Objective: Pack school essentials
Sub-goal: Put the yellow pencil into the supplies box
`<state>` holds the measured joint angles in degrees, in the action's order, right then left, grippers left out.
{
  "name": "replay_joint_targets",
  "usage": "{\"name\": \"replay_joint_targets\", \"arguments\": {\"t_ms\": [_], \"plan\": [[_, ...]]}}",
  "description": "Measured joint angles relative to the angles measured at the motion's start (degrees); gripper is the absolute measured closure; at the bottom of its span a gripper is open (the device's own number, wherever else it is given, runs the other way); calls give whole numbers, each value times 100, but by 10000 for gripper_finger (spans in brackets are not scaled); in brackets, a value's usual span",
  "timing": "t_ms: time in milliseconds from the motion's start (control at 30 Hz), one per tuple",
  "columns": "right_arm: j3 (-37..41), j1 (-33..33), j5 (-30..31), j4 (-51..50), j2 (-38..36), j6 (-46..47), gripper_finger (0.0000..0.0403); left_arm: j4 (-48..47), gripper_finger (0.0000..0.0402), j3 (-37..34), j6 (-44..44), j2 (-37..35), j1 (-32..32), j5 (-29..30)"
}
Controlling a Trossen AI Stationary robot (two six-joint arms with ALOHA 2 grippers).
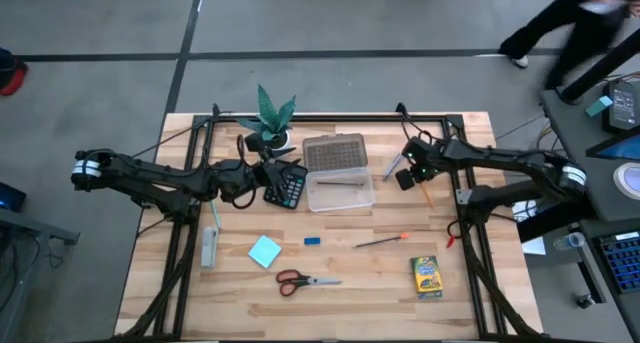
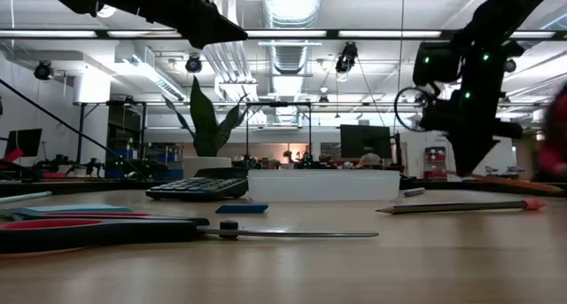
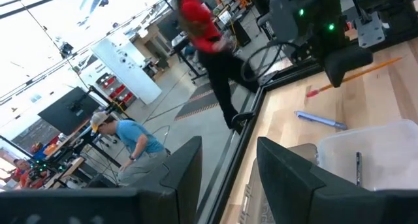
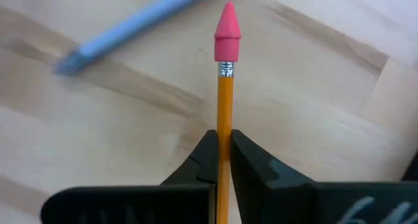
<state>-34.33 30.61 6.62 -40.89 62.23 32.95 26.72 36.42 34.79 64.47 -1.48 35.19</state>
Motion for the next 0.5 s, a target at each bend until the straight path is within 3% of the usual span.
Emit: {"name": "replay_joint_targets", "arguments": {"t_ms": [300, 500], "plan": [[2, -626, 314, 48, -1209, -18, 390, 193, 272, 7, -179, 4, 1, -78], [258, -1175, 449, 1034, -1684, -310, 390, 287, 272, 7, -592, 4, 2, -484]]}}
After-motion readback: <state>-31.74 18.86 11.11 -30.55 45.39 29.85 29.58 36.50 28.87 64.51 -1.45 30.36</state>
